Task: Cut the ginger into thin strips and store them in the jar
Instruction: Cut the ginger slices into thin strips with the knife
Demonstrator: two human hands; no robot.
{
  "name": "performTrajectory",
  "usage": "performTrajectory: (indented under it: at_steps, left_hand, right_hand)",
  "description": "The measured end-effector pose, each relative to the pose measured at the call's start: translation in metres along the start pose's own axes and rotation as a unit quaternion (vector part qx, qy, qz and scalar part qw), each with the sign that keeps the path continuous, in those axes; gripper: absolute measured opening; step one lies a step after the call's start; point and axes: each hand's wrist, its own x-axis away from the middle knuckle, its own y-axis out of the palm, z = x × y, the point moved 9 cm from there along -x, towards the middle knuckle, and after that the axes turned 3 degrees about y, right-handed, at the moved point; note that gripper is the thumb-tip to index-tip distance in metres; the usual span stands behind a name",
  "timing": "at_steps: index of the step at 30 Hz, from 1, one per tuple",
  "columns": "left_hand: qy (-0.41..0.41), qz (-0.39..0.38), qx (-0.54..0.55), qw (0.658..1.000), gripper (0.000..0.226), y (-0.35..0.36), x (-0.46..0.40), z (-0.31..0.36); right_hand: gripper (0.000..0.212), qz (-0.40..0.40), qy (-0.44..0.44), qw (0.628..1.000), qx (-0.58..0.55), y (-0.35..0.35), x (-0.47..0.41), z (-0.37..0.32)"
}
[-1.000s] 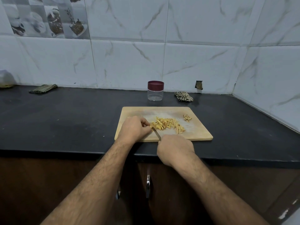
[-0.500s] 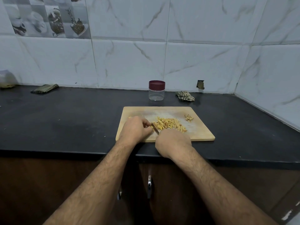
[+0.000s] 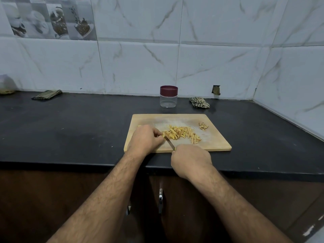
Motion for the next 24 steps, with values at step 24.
performTrajectory:
  at_steps: [24]
  left_hand:
    - [0.003,-0.004,-0.006,1.0,0.021,0.0,0.001,0.003]
  right_hand:
    - [0.027,-0.032,-0.006,0.999,0.014,0.002,-0.003,-0.01]
